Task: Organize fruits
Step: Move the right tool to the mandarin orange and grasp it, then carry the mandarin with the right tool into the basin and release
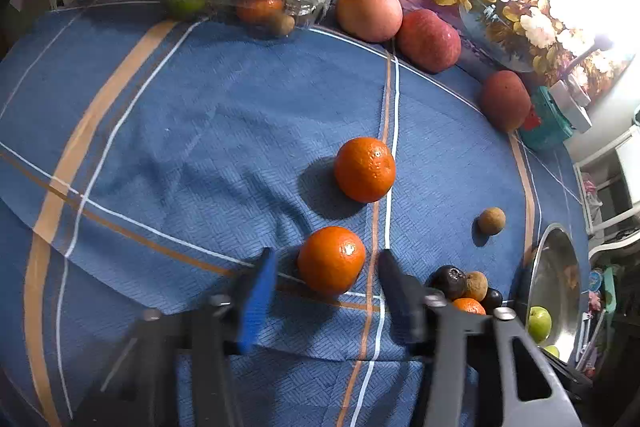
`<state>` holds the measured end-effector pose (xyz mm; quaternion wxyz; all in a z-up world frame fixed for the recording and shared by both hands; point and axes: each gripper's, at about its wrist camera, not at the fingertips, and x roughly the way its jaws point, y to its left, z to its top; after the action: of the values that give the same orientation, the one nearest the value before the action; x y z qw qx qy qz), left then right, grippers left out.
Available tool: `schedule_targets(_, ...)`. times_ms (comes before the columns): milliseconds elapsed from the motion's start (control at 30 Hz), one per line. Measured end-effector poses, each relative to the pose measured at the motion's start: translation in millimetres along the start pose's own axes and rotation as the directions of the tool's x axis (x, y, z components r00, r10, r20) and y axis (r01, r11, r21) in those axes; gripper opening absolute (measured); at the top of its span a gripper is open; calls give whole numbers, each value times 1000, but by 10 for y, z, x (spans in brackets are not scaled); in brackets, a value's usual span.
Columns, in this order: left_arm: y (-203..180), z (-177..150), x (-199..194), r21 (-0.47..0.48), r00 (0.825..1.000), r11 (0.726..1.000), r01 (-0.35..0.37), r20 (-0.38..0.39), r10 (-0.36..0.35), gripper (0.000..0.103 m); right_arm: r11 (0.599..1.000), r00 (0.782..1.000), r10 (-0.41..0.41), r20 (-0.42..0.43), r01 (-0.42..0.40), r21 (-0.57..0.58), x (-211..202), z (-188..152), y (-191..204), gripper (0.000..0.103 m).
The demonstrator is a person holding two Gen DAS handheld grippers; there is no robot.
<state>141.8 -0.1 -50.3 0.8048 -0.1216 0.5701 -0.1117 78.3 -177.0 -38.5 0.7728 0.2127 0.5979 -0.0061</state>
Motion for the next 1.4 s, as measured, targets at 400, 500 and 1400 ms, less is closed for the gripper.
schedule_targets(400, 97, 9, -174, -55, 999, 997, 48, 26, -46, 37, 998, 998, 54, 13, -54, 29, -67, 15, -29, 36)
schedule_targets(500, 54, 25, -267, -44, 998, 998, 49, 43, -47, 37, 998, 998, 59, 30, -60, 21, -151, 27, 3, 36)
schedule_targets(1400, -979, -226, -381, 191, 997, 979, 76, 16, -81, 37, 959, 952, -238, 191, 199, 200, -959, 197, -949, 36)
